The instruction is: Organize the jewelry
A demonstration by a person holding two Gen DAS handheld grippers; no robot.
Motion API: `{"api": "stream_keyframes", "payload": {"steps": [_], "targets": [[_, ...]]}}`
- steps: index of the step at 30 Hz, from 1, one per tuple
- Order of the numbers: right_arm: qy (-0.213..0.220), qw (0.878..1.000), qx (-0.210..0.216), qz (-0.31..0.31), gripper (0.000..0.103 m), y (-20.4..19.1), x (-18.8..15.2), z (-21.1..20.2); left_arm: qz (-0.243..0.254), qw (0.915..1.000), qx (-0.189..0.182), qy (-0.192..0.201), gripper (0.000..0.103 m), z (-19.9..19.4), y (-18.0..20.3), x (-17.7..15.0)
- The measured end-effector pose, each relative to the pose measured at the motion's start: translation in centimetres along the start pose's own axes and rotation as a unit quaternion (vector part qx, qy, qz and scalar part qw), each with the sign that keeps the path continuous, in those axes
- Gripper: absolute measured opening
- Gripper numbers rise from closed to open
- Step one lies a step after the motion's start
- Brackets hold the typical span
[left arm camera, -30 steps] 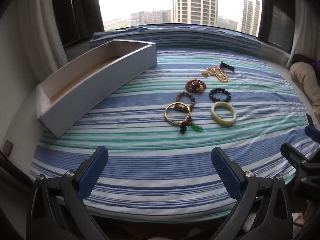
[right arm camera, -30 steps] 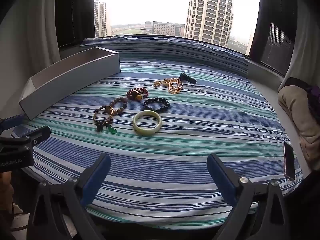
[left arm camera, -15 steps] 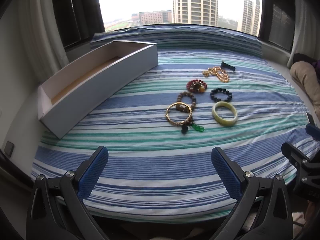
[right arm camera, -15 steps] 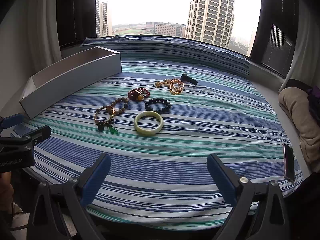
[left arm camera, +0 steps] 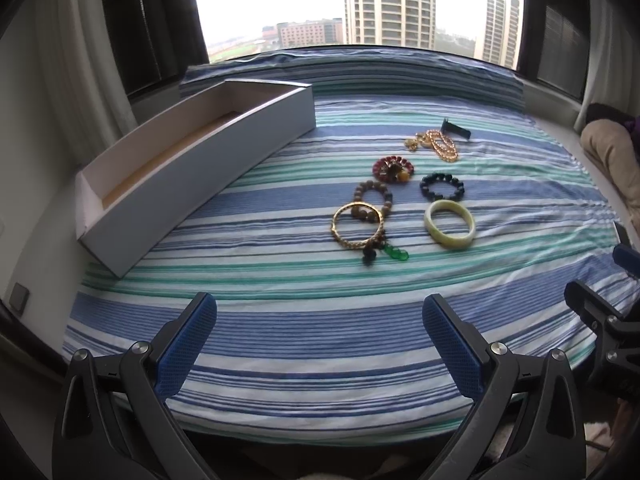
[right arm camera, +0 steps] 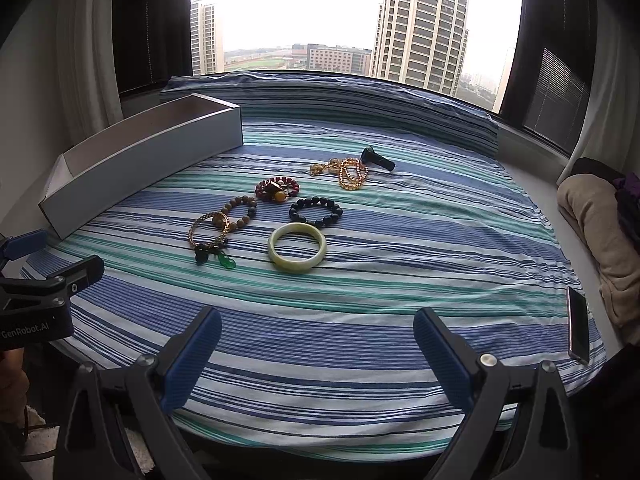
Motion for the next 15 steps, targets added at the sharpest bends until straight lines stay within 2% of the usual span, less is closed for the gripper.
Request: {"api": "stream_keyframes", "payload": {"steps": [15], "targets": [[-0.002, 1.0, 0.0, 0.001, 0.099, -0.13, -0.07, 0.14, 0.0, 1.0, 0.0, 0.0, 0.102, 0.06, 0.0, 0.05]]}}
Point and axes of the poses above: each gripper's, at about its wrist camera, not at the fingertips, and z roughly the way its jaws point, y to its right, x to its top, the point moved 7 cm from there along z, roughly the way its jaws point, and after that the axes turned 6 degrees about -z, right-handed, at the moved point
